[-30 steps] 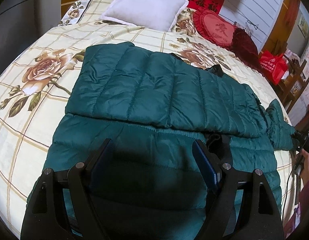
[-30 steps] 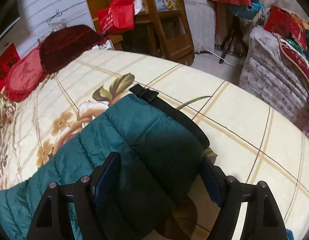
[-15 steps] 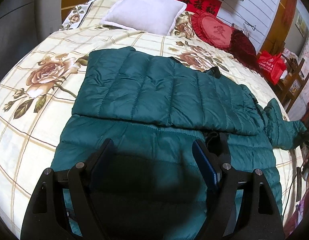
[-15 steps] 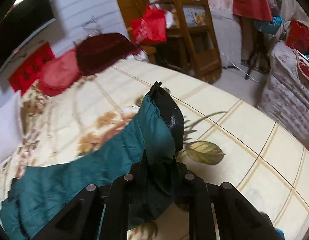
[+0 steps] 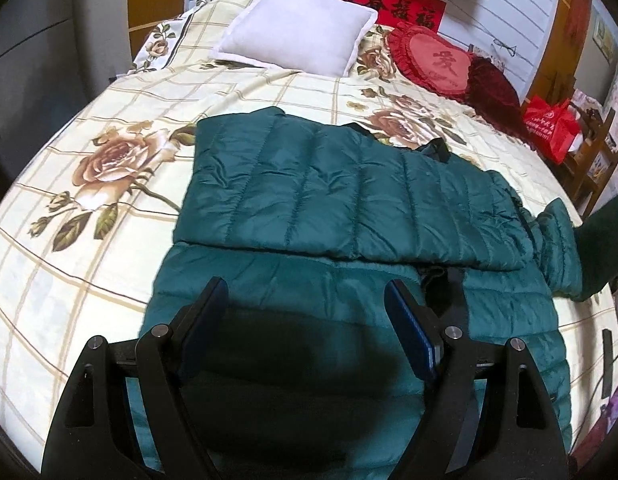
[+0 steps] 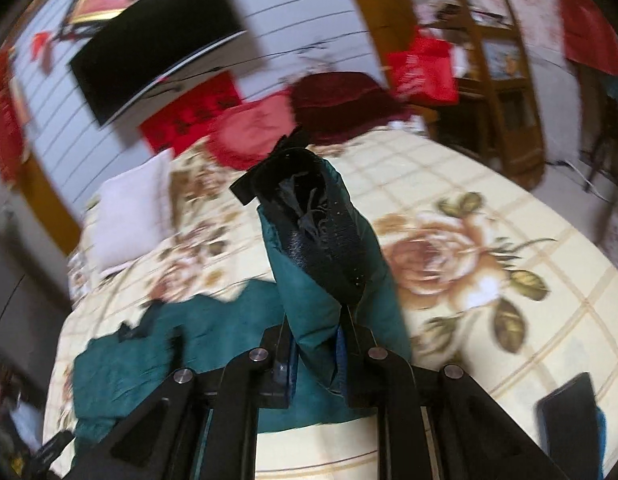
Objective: Fold large clothes
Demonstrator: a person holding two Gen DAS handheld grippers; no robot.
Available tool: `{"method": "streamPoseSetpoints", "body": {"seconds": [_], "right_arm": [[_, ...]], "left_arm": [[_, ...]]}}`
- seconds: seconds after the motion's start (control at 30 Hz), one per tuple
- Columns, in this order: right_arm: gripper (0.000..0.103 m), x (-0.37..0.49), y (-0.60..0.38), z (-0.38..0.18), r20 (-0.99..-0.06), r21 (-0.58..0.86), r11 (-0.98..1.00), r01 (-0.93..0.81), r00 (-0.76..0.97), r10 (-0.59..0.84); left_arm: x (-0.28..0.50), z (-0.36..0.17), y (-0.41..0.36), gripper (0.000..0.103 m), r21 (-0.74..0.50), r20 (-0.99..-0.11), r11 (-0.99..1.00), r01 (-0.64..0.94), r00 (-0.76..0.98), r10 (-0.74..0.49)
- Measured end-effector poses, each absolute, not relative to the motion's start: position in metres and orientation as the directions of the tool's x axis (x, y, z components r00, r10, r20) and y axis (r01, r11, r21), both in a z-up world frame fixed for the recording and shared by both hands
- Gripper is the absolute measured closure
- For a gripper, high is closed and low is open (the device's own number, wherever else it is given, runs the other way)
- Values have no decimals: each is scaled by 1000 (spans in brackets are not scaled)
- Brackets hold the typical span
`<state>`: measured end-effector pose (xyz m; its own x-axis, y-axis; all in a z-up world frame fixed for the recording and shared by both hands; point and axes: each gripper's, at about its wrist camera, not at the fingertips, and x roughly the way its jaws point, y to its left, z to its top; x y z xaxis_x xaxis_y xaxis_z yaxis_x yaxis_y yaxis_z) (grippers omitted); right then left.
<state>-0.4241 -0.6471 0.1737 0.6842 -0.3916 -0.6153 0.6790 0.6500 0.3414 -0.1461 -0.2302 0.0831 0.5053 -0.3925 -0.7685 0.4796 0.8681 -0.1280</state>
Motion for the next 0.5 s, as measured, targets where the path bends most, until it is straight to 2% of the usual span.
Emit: {"method": "streamPoseSetpoints", "body": {"seconds": [0.23, 0.5], "right_arm": [[88, -364, -584, 184, -627, 319, 766, 558, 731, -271], [88, -308, -546, 166, -655, 329, 813, 480, 736, -170]], "left_arm": [[-138, 78, -220, 22, -128, -776, 881, 455, 507, -375], [-133, 74, -213, 22, -129, -784, 887, 443, 502, -365]]}}
